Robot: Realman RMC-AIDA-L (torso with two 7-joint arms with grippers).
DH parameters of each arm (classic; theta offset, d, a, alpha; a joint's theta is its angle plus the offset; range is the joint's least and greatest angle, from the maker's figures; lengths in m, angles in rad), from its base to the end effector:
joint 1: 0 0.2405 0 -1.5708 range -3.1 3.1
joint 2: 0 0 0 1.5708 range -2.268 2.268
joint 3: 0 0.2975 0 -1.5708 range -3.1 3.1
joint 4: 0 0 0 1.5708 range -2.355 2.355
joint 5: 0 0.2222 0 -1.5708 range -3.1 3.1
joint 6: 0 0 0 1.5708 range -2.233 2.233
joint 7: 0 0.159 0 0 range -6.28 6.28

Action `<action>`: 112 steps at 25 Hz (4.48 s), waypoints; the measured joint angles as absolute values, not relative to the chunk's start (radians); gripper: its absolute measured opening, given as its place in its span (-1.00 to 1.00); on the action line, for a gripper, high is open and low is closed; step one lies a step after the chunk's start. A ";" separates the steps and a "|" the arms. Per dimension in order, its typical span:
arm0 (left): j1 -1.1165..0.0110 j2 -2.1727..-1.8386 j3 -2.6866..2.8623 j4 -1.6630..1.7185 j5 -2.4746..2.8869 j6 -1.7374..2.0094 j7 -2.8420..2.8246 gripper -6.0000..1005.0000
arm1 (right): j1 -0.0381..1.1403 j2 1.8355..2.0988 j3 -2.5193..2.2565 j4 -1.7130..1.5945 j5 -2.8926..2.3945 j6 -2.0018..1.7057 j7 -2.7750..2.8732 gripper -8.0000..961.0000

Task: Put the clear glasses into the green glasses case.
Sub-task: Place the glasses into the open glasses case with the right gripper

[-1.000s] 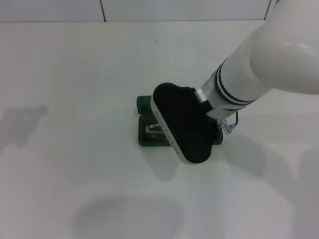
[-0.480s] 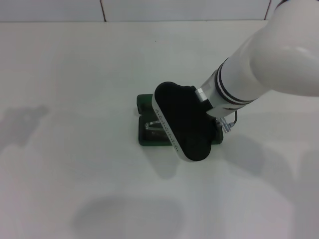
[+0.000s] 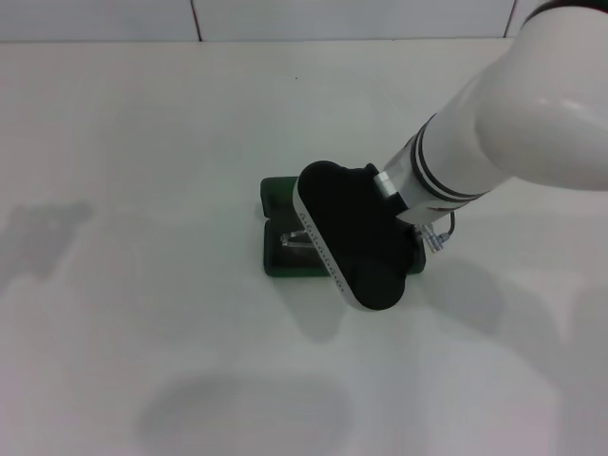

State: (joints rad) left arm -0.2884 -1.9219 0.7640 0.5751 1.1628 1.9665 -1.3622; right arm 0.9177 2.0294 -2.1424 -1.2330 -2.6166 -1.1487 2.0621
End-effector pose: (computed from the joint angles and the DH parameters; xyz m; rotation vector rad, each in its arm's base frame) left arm -0.3081 0.2912 0.1076 -2.2319 -0.3818 -1.5613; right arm 0.1066 0.3922 -0.1519 -2.6204 -0.9824 -0.8966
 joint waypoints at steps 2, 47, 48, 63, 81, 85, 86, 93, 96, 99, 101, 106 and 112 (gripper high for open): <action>-0.288 -1.922 0.764 0.575 1.163 1.966 -1.362 -0.89 | 0.916 2.029 -2.143 -1.233 -2.619 -1.145 2.062 -0.75; -0.283 -1.924 0.764 0.566 1.163 1.970 -1.358 -0.89 | 0.875 2.029 -2.209 -1.279 -2.664 -1.071 2.062 -0.74; -0.282 -1.924 0.764 0.566 1.163 1.971 -1.358 -0.89 | 0.875 2.029 -2.209 -1.279 -2.664 -1.071 2.062 -0.74; -0.278 -1.927 0.764 0.566 1.163 1.971 -1.357 -0.89 | 0.873 2.029 -2.211 -1.281 -2.686 -1.080 2.087 -0.73; -0.270 -1.929 0.764 0.566 1.163 1.978 -1.356 -0.89 | 0.821 2.029 -2.257 -1.364 -2.755 -1.085 2.114 -0.37; -0.266 -1.930 0.764 0.567 1.163 1.982 -1.356 -0.89 | 0.810 2.029 -2.265 -1.392 -2.781 -1.106 2.139 -0.37; -0.266 -1.930 0.764 0.567 1.163 1.985 -1.356 -0.89 | 0.802 2.029 -2.269 -1.405 -2.790 -1.113 2.143 -0.37; -0.262 -1.930 0.766 0.567 1.163 1.989 -1.354 -0.89 | 0.782 2.029 -2.294 -1.438 -2.852 -1.139 2.188 -0.36; -0.261 -1.931 0.768 0.567 1.163 1.990 -1.353 -0.89 | 0.776 2.029 -2.299 -1.442 -2.863 -1.132 2.196 -0.36; -0.261 -1.931 0.769 0.567 1.163 1.991 -1.353 -0.89 | 0.773 2.029 -2.298 -1.446 -2.862 -1.130 2.200 -0.36; -0.260 -1.932 0.770 0.566 1.163 1.991 -1.353 -0.89 | 0.777 2.029 -2.293 -1.452 -2.856 -1.137 2.206 -0.36; -0.253 -1.933 0.770 0.567 1.163 1.991 -1.353 -0.89 | 0.781 2.029 -2.287 -1.458 -2.857 -1.140 2.208 -0.35; -0.252 -1.933 0.770 0.568 1.163 1.991 -1.353 -0.89 | 0.782 2.029 -2.284 -1.462 -2.854 -1.157 2.209 -0.35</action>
State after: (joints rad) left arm -0.2523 -1.9329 0.7701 0.5683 1.1627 1.9912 -1.3529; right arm 0.7815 2.0295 -2.2844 -1.4624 -2.8541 -1.1573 2.2089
